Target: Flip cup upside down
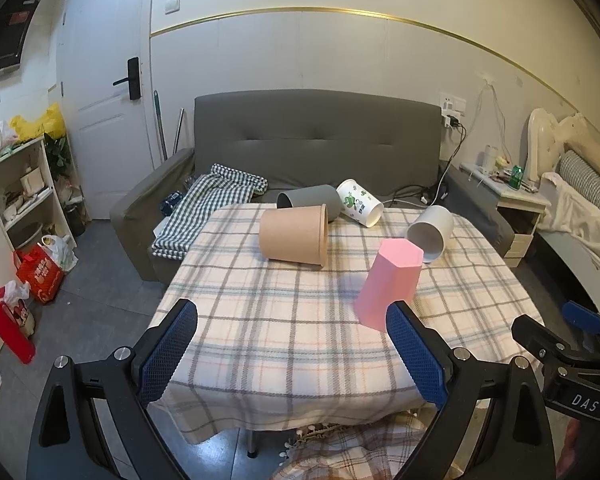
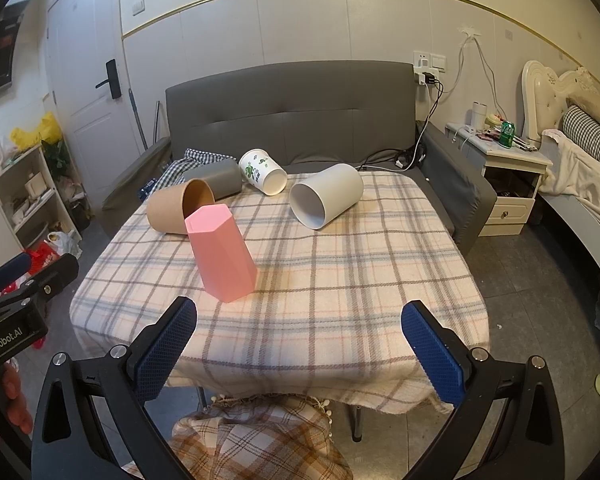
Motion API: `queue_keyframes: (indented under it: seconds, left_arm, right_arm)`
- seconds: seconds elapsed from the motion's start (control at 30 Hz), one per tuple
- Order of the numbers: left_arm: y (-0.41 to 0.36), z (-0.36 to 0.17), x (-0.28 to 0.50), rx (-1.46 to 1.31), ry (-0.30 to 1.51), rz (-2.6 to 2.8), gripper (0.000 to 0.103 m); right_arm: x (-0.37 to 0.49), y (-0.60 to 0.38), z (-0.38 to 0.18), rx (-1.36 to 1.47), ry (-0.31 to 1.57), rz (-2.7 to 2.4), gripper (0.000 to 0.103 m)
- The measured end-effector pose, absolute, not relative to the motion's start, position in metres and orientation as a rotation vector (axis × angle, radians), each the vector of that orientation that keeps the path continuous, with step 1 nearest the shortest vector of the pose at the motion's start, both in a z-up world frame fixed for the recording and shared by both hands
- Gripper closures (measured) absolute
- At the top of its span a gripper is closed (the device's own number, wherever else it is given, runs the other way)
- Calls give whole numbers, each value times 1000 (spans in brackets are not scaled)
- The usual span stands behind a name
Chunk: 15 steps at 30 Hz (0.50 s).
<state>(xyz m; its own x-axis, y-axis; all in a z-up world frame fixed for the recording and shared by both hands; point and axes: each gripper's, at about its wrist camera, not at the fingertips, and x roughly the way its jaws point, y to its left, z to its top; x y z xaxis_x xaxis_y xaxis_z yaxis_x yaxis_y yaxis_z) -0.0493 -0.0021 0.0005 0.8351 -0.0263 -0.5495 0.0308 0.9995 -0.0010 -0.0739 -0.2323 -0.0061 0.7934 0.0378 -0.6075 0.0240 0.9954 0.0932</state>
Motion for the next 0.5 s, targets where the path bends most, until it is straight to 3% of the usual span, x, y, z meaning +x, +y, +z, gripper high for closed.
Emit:
queue_keyframes:
  seconds: [0.5]
  left_arm:
    - [-7, -2, -50, 27, 578, -27, 5]
  right_arm:
    - [-74, -232, -7, 97, 658, 7, 0]
